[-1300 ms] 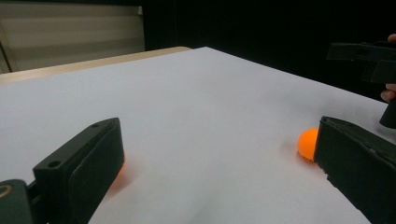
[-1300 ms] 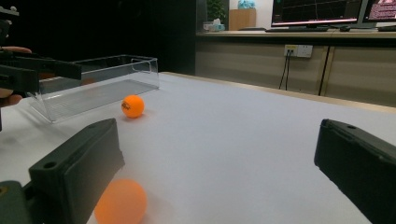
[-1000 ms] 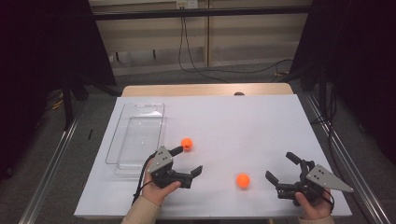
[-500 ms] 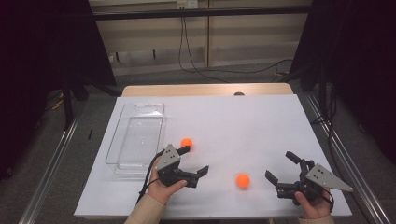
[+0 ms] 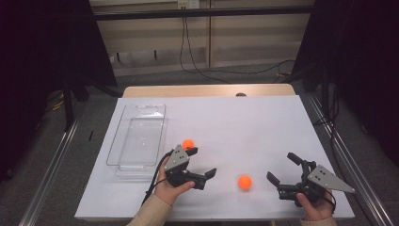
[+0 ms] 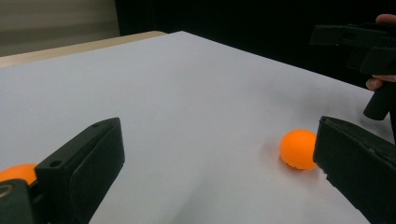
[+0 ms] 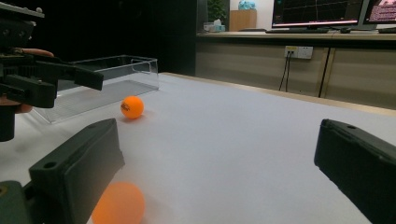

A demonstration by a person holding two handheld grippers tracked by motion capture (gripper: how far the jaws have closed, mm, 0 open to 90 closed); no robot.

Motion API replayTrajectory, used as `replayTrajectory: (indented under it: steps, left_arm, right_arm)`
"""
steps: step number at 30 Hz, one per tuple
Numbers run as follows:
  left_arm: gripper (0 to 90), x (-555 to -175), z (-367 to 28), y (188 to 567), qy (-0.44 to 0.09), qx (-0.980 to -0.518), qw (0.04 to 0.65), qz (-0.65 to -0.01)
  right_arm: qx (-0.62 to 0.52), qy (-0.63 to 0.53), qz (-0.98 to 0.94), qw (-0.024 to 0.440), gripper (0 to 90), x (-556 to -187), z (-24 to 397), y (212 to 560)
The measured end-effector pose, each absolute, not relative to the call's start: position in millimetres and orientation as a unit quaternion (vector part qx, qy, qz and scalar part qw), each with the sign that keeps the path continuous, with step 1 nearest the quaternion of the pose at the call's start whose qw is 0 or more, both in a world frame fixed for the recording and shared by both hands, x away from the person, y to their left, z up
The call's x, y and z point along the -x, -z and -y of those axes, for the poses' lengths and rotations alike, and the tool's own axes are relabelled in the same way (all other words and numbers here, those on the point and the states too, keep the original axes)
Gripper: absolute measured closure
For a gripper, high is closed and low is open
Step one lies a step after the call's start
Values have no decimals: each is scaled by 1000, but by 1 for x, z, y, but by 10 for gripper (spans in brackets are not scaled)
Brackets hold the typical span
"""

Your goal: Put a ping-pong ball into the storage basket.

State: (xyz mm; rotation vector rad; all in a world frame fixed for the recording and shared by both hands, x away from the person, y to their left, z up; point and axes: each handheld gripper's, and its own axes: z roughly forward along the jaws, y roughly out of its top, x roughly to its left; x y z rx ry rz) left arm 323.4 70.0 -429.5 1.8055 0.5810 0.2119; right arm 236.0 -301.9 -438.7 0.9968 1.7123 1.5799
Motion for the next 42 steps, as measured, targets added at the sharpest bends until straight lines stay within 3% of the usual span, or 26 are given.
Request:
replayTrajectory:
  steps: [42]
  left_arm:
    - [21, -328, -49, 432, -71, -780, 573, -240]
  right_arm:
    - [-372, -598, -644, 298, 2, -237, 302, 438]
